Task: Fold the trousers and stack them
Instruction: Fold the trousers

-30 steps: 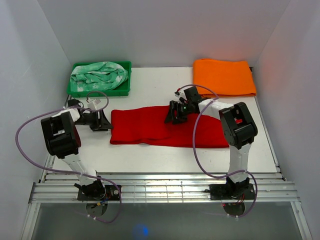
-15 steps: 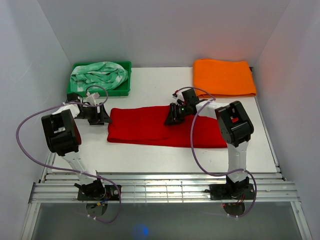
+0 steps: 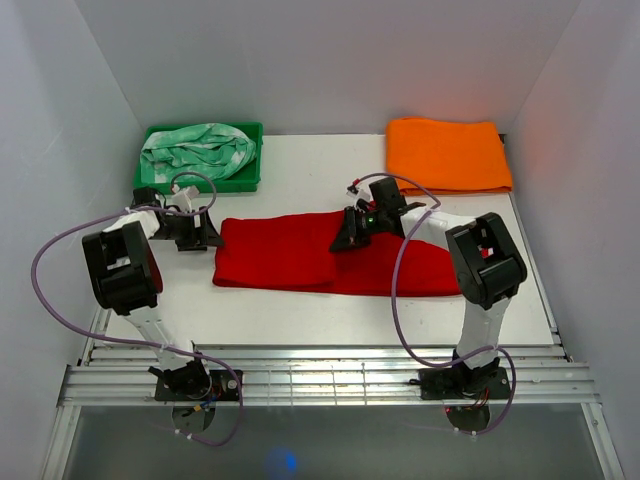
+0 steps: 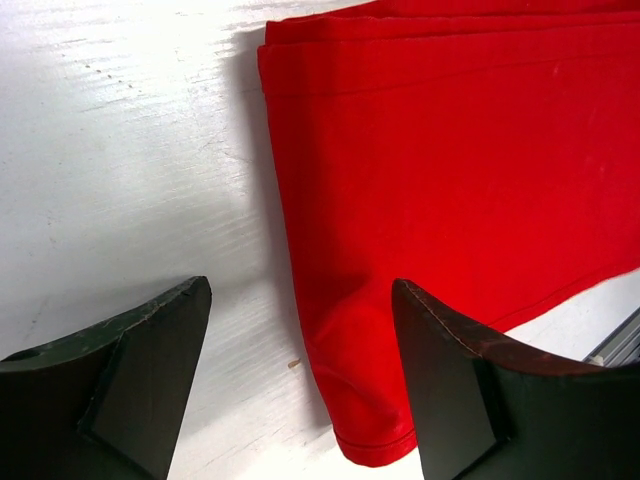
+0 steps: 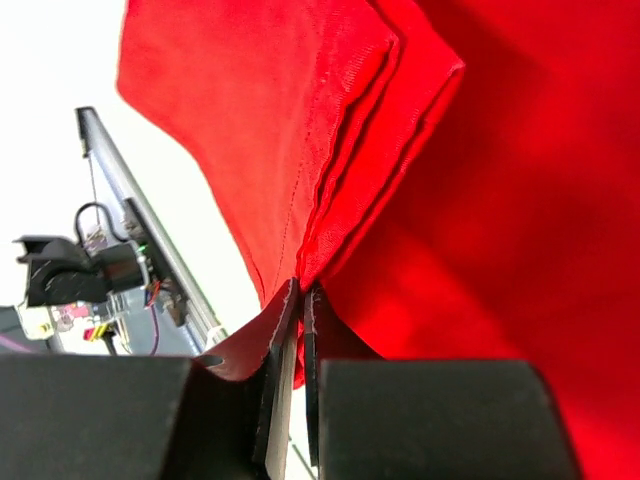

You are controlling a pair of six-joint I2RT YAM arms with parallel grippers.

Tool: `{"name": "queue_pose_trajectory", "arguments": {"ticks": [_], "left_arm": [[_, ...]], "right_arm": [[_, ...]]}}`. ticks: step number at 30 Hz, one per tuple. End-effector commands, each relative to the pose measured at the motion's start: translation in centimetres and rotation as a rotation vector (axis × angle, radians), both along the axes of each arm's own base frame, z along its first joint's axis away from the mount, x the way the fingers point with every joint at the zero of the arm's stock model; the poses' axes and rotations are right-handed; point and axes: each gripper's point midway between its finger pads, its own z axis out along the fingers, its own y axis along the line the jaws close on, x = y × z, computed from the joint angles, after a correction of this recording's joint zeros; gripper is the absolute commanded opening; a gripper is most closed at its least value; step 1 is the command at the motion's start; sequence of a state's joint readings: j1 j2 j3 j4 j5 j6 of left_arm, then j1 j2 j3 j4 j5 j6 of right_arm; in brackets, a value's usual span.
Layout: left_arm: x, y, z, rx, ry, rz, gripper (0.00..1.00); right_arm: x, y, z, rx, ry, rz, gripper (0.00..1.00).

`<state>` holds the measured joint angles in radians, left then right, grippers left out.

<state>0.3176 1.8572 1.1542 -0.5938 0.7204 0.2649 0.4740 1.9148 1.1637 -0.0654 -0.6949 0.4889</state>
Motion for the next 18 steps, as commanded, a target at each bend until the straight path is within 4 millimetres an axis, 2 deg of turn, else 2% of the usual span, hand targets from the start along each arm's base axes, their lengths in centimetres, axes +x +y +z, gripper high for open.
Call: {"name": "queue_pose_trajectory", "arguments": {"ticks": [1,4,5,11,15,18], "left_arm": [[-0.6,0.5,0.3,0.036,-0.01,0.005,0.85],[-0.8,0.3,0.4,0.026,-0.007,-0.004,0.85],[-0.9,0.2,0.4,0.019,-0.008,-0.01,0.85],[-2.5,-1.1,0.1,-0.031,0.009,-0.046,0.85],[-3.4,-1.7,-0.1,-0.06,0.019,-0.058,0.81],[-3.6,-1.5,0.0,-0.061,0.02,-0.044,0.71]], "right_arm": [[-0.6,0.3,3.0,0.06,-0.069,0.03,0.08],[-0.5,-0.6,1.6,0.026,-0.061,0.02,0.08],[-0.2,-1.1,0.6,0.014,-0.039,0.01,0.08],[1.6,-2.5,-2.0,-0.049,-0.052,-0.004,0.08],[1.1,-3.1,-3.8,-0.085,-0.039,-0.002,0.08],[0.8,-3.5,-4.7,-0.107,-0.016,-0.004,0.08]]}}
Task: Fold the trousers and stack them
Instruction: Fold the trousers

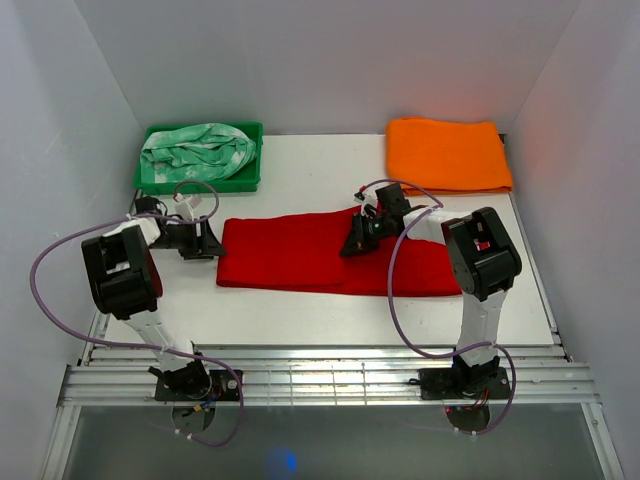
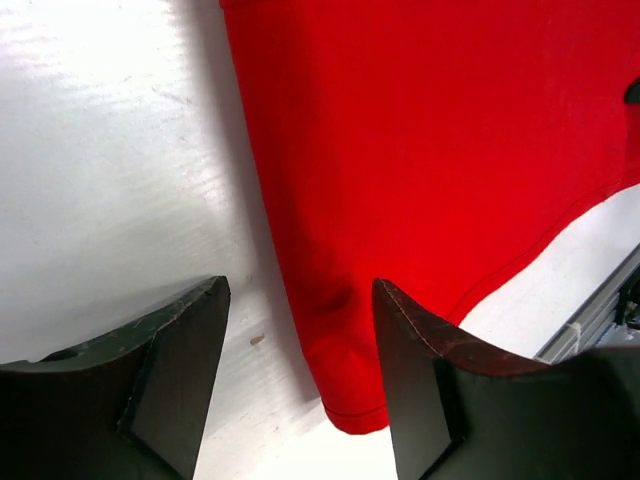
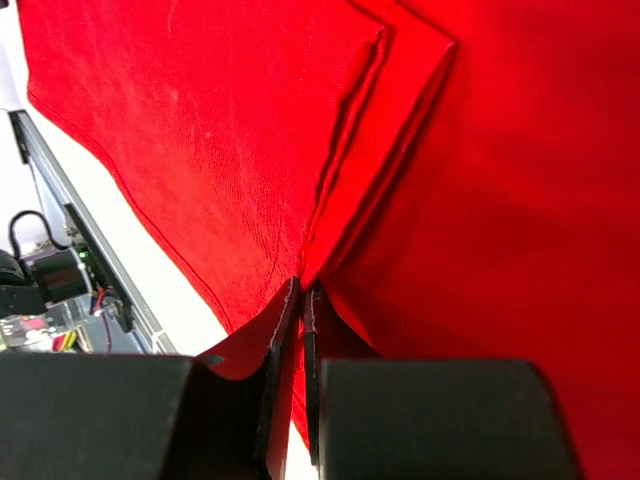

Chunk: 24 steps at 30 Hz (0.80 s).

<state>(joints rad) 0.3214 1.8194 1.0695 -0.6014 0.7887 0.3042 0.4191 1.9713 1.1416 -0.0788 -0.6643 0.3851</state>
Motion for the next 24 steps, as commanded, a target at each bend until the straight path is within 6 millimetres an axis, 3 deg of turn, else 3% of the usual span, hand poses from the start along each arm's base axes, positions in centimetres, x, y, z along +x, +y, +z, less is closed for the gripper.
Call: {"name": "queue_pose_trajectory", "arguments": {"ticks": [1,2,3,6,7,10,13,15,22,24], "left_arm": [[-0.9,0.3,0.9,-0.013,-0.011,0.01,0.69],[-0.6,1.6,1.8,-0.03,-0.037,0.05,0.69],[0.4,2.0,4.3,-0.066,-0.11,0.051,0.68],[1.6,3.3,9.0,-0.132,-0.213,0.038,0.57],[0.4,1.9,10.5,-0.234,-0.191,0.002,0.47],[-1.0,-0.1,12.0,-0.346,-0.216,-0.067,0.41],[-1.7,-1.5,10.6,-0.39,-0.18,-0.097,0.36],[-1.3,-2.2,10.7,-0.469,-0.141,-0.068,0.34],[4.1,-4.4,7.9,-0.401,-0.156,-0.044,0.34],[5.3,-4.7,4.7,-0.359,-0.08,0.0,0.34]], "right_arm": [[-0.3,-0.8,-1.2,-0.041,-0.006,0.01,0.08],[-0.1,-0.9,-1.4,-0.052,-0.012,0.005,0.08],[0.0,-1.0,-1.5,-0.058,-0.017,0.007,0.08],[0.2,-1.3,-1.8,-0.079,-0.013,0.006,0.08],[0.2,-1.2,-1.9,-0.08,-0.01,0.011,0.08],[0.6,-1.2,-1.8,-0.082,-0.016,0.015,0.08],[0.7,-1.1,-1.8,-0.087,-0.02,0.027,0.08],[0.5,-1.2,-1.9,-0.091,-0.018,0.029,0.08],[-0.1,-1.6,-2.9,-0.115,-0.001,0.026,0.08],[-0.1,-1.7,-3.0,-0.121,-0.002,0.021,0.08]]}}
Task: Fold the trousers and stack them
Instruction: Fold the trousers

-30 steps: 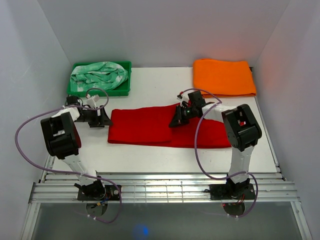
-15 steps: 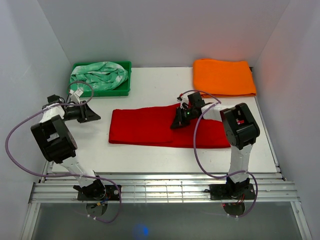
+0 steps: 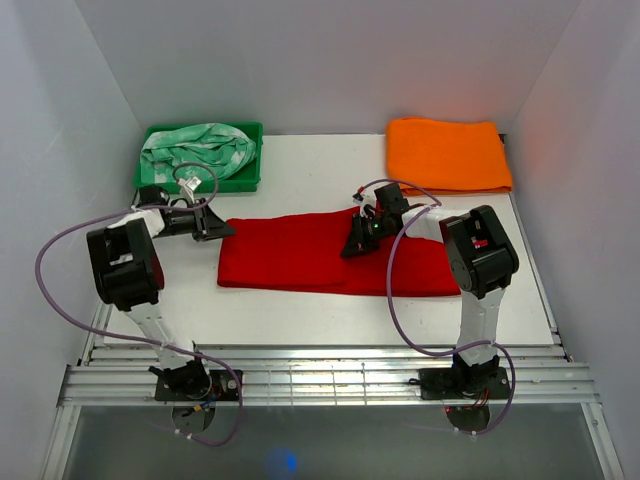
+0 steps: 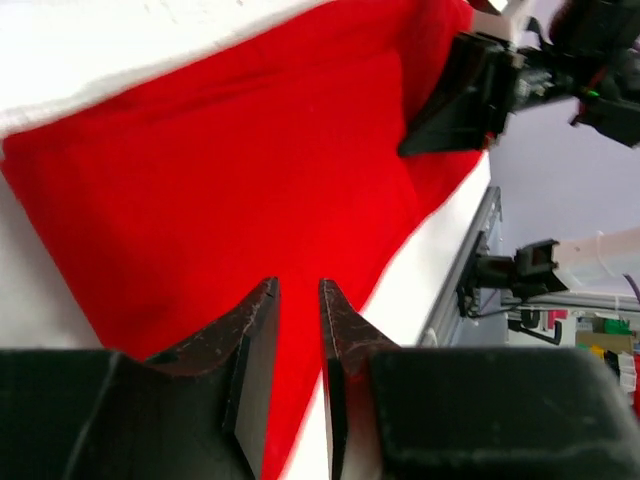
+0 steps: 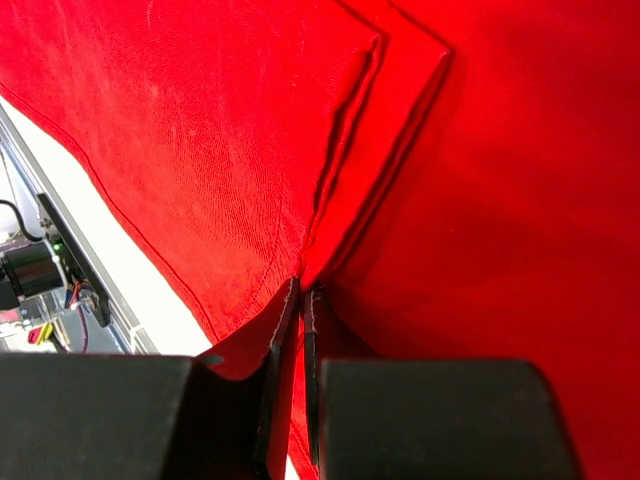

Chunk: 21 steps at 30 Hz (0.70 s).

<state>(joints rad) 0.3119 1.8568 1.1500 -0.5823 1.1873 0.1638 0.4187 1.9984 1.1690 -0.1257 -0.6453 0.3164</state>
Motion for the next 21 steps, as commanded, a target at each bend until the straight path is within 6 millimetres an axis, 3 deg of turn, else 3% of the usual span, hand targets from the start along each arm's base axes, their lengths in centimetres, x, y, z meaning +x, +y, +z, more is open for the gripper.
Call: {"name": "queue_pose_trajectory", "arguments": {"ticks": [1,2,3,6,8,12,13,16,18,19,21], "left_arm": [[4.2,0.0,-2.9,0.042,0.01,0.078,0.33],[4.6,0.3,-4.0,0.029,0.071,0.115,0.33],[4.8,1.0,-7.4,0.061,0.16,0.155,0.32],[4.6,1.9,-11.7,0.048,0.293,0.189,0.29],[4.2,2.5,-12.2,0.06,0.303,0.199,0.28],[4.0,2.7,-8.1,0.087,0.162,0.128,0.34],[3.3,2.4,-5.7,0.089,0.132,0.1,0.36],[0.8,1.8,-2.5,0.116,0.073,0.026,0.42],[-0.8,1.5,-1.5,0.112,0.069,-0.008,0.43],[-2.7,1.0,-1.5,0.091,0.102,-0.039,0.43],[-4.6,0.1,-1.5,0.04,0.143,-0.075,0.43]], "right_arm": [[-0.2,-1.3,-2.0,-0.082,0.012,-0.013,0.08],[-0.2,-1.4,-2.1,-0.089,0.011,-0.016,0.08],[-0.2,-1.5,-2.2,-0.094,0.008,-0.012,0.08],[-0.4,-1.7,-2.5,-0.11,0.011,-0.009,0.08],[-0.4,-1.8,-2.7,-0.116,0.017,-0.008,0.08],[-0.4,-1.7,-2.3,-0.11,0.012,-0.008,0.08],[-0.3,-1.6,-2.2,-0.106,0.01,-0.008,0.08],[-0.3,-1.4,-1.9,-0.101,0.006,-0.007,0.08],[-0.2,-1.4,-1.8,-0.097,0.003,-0.006,0.08],[-0.1,-1.3,-1.8,-0.096,0.002,-0.005,0.08],[0.0,-1.2,-1.6,-0.093,-0.002,-0.008,0.08]]}}
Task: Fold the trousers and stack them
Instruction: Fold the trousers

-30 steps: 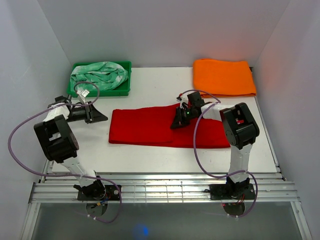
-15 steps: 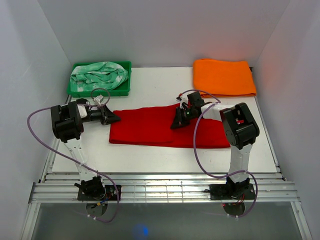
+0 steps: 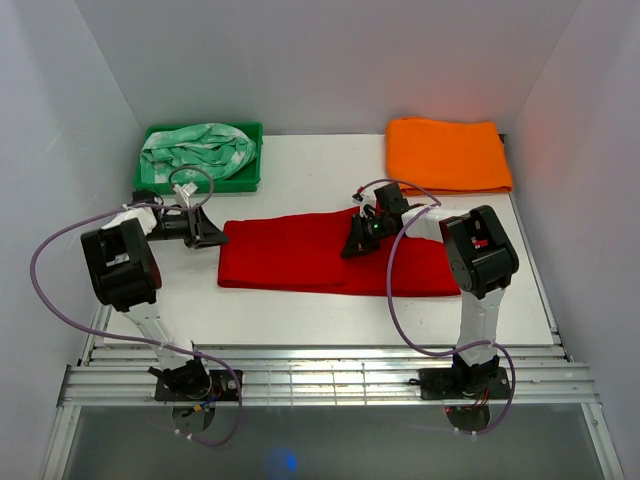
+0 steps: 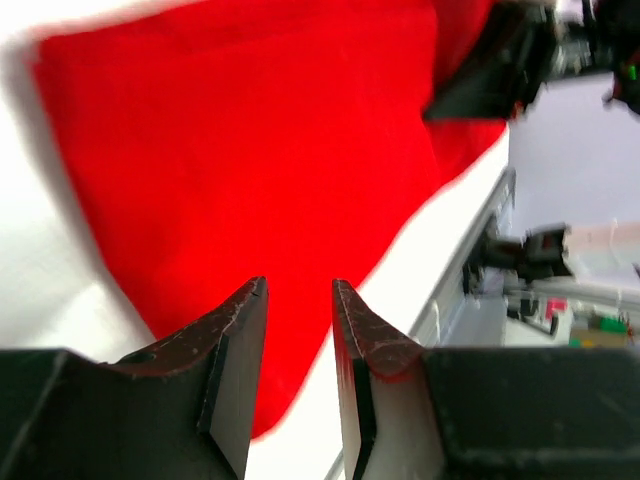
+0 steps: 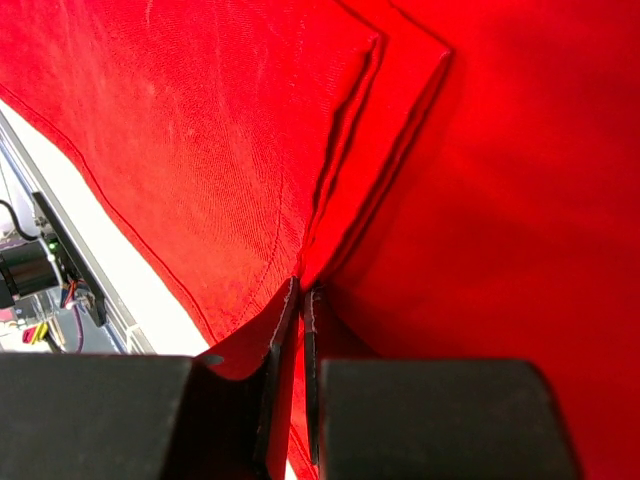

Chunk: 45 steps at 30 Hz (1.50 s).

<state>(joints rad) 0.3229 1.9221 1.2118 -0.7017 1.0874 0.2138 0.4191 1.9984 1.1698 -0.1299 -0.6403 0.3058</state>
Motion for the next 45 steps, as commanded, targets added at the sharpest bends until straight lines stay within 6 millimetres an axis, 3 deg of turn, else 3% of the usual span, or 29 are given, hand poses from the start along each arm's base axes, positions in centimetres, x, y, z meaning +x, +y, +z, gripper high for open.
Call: {"name": "queue_pose_trajectory", "arguments": {"ticks": [1,5,6,9,12,14,17,20,24,30,45], "left_arm": [[-6.1,-1.7,0.6,-0.068,0.078,-0.119,0.43],[-9.7,-2.5,-2.9,-0.103,0.245,-0.137,0.43],[-10.0,-2.2,-4.6,-0.085,0.284,-0.138,0.43],[-9.9,-0.9,-7.7,-0.072,0.422,-0.044,0.41],[-7.8,2.5,-9.2,-0.008,0.427,0.081,0.43],[-6.5,3.6,-7.9,0.011,0.335,0.086,0.49],[-5.2,3.0,-1.8,-0.049,0.125,0.02,0.57],[-4.7,4.0,1.6,0.038,-0.002,0.025,0.65],[-4.4,6.2,-0.5,0.189,0.024,0.082,0.69],[-4.2,6.6,-3.9,0.192,0.097,0.128,0.7],[-4.0,2.7,-9.7,0.227,0.229,0.085,0.53]], "right_arm": [[0.0,-1.1,-1.5,-0.084,0.005,-0.013,0.08],[0.2,-1.1,-1.6,-0.085,0.009,-0.011,0.08],[0.2,-1.0,-1.5,-0.085,0.007,-0.01,0.08],[0.2,-1.1,-1.7,-0.088,0.011,-0.01,0.08],[0.0,-1.1,-1.9,-0.091,0.016,-0.007,0.08],[0.0,-1.2,-1.8,-0.094,0.015,-0.005,0.08],[0.0,-1.1,-1.6,-0.089,0.011,-0.002,0.08],[0.1,-1.0,-1.6,-0.087,0.013,-0.001,0.08],[0.2,-0.8,-1.5,-0.091,0.009,0.004,0.08],[0.2,-1.1,-1.9,-0.109,0.012,0.004,0.1],[0.2,-1.8,-3.2,-0.165,0.015,0.01,0.1]]}}
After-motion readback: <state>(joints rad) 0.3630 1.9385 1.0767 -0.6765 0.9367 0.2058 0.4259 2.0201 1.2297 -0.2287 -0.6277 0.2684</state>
